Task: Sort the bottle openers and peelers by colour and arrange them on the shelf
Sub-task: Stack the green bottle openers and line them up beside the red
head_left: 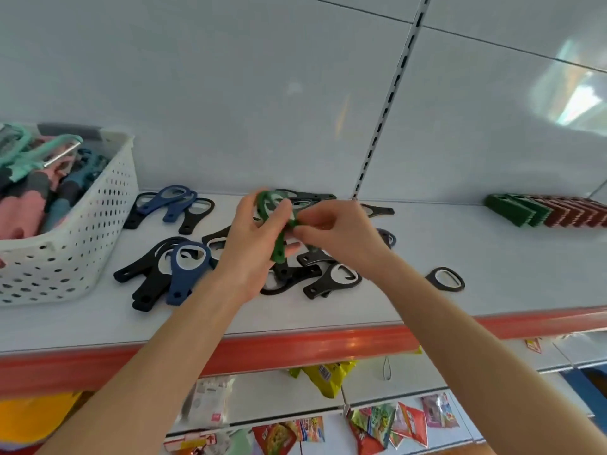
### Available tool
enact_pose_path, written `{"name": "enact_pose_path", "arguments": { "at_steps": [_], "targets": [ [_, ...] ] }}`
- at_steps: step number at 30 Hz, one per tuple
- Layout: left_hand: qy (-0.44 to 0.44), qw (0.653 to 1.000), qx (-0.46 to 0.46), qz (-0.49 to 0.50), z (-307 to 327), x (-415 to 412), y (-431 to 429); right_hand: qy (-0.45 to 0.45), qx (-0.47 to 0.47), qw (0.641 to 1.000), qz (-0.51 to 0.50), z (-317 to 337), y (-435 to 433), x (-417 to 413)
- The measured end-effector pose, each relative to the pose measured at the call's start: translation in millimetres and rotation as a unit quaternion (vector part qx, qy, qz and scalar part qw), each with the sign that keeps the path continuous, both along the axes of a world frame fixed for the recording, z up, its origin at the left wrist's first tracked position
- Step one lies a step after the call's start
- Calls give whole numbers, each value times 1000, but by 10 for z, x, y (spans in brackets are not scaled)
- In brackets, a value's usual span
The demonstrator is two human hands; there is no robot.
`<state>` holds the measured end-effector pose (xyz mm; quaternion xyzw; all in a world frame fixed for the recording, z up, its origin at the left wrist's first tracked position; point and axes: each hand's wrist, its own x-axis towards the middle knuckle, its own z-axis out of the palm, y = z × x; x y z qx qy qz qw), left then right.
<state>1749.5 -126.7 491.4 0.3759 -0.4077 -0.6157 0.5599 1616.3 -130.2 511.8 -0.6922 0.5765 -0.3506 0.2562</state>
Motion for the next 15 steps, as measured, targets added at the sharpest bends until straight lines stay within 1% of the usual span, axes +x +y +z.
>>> {"name": "enact_pose_path", "arguments": {
  "at_steps": [2, 4, 5, 7, 8, 9, 10, 15],
  "targets": [
    [17, 999, -1, 37, 4, 13, -27, -4, -9, 1000, 5, 8, -43, 42],
    [19, 998, 6, 63, 4, 62, -48, -16, -5, 1000, -24, -4, -183, -3],
    [17, 997, 10, 72, 8, 90, -51, 5, -2, 999, -42, -22, -257, -16],
    [21, 996, 19, 88, 23, 137, -55, 113, 20, 991, -64, -99, -408, -2],
    [28, 995, 24, 94, 30, 156, -59, 175, 38, 982, -65, -142, -466, 11],
    [33, 994, 27, 97, 32, 177, -61, 215, 57, 973, -62, -179, -511, 14],
    [33, 994, 29, 98, 30, 194, -64, 223, 73, 970, -57, -202, -547, -1],
    [8, 994, 43, 101, -23, 248, -92, 152, 93, 983, -42, -153, -596, -288]
  ]
}}
